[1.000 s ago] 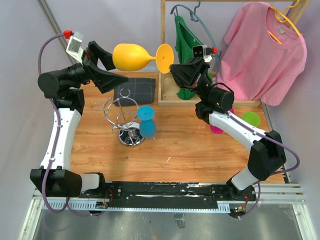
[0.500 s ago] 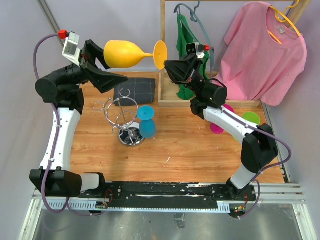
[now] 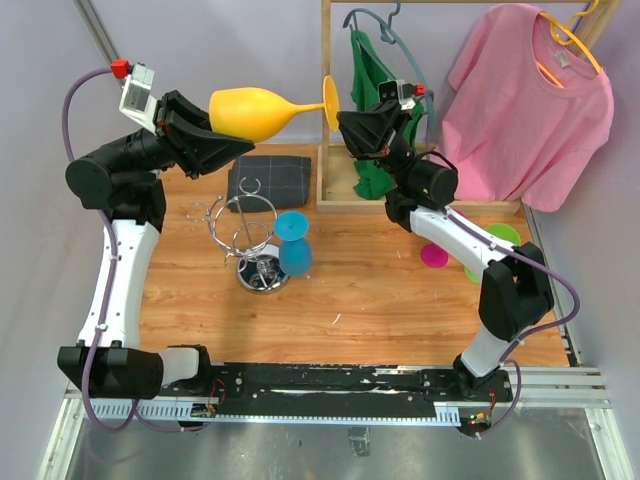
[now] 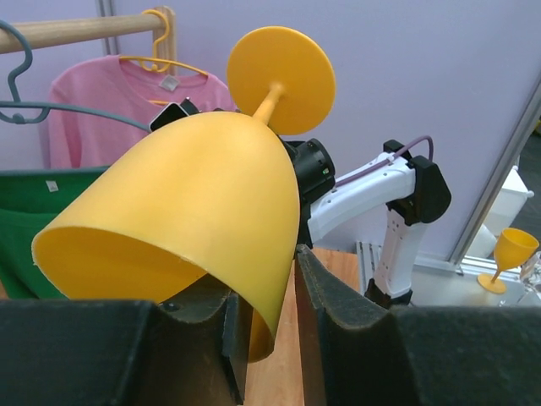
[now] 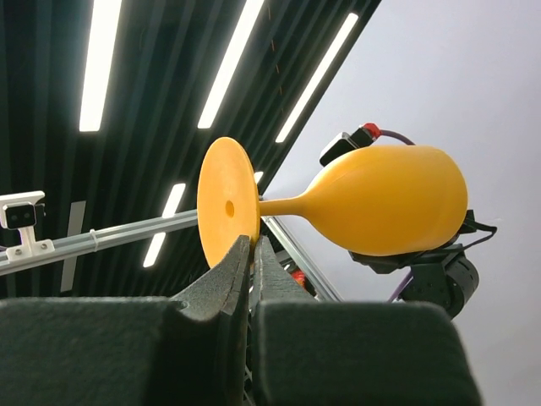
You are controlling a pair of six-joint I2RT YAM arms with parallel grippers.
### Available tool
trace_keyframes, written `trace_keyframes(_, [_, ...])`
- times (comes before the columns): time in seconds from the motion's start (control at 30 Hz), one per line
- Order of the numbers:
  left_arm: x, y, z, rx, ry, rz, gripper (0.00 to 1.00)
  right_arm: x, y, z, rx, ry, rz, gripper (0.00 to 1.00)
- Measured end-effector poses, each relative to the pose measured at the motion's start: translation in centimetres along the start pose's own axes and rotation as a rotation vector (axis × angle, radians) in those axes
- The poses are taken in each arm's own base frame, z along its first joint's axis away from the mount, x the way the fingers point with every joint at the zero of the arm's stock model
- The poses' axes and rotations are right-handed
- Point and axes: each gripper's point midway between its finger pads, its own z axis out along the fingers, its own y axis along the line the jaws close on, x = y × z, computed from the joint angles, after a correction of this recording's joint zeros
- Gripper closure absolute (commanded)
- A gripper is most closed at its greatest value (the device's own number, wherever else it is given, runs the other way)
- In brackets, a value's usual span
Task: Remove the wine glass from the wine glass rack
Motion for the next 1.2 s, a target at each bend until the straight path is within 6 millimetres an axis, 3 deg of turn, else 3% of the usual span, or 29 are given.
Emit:
trace_keyframes(0.23, [-0.2,-1.0,0.0,0.005,0.008,-0.006,0.95,-1.1,-1.6,-0.6,0.03,-0.019,0.019,0.99])
trace_keyframes(0.27, [-0.2,-1.2,0.0,0.008,0.01,-0.006,0.99,-1.3,-2.2,-0.8,0.039,-0.023,0.029,0.93])
trace_keyframes(0.4, [-0.1,-1.5,-0.1,0.007,0.019,-0.017,1.0,-1.9,-4.2,-1.3,0.067,-0.032,0.059,0.6])
trace_keyframes(0.53, [-0.5,-1.7,0.0,0.002,0.02,-0.025,1.0,-2.8,-5.2,-1.9,0.094,-0.043,0.043,0.44])
trace_keyframes(0.67, [-1.9,-2.2,0.4,-0.011,0.005,0.007,1.0,-3.4,-4.6,-2.5,0.107,-0.053,-0.008,0.36])
trace_keyframes(0.87, [-4.5,-3.0,0.9,-0.03,-0.036,0.09,1.0,-1.1,0.3,-2.4,0.074,-0.009,-0.11,0.29])
trace_keyframes(1.03, [-6.2,-3.0,1.3,-0.045,-0.057,0.15,1.0,3.4,7.3,-1.9,0.024,0.086,-0.246,0.22])
trace_keyframes(1.2, [-7.7,-0.8,2.2,-0.047,-0.053,0.133,1.0,8.0,13.1,-1.8,0.048,0.197,-0.444,0.09])
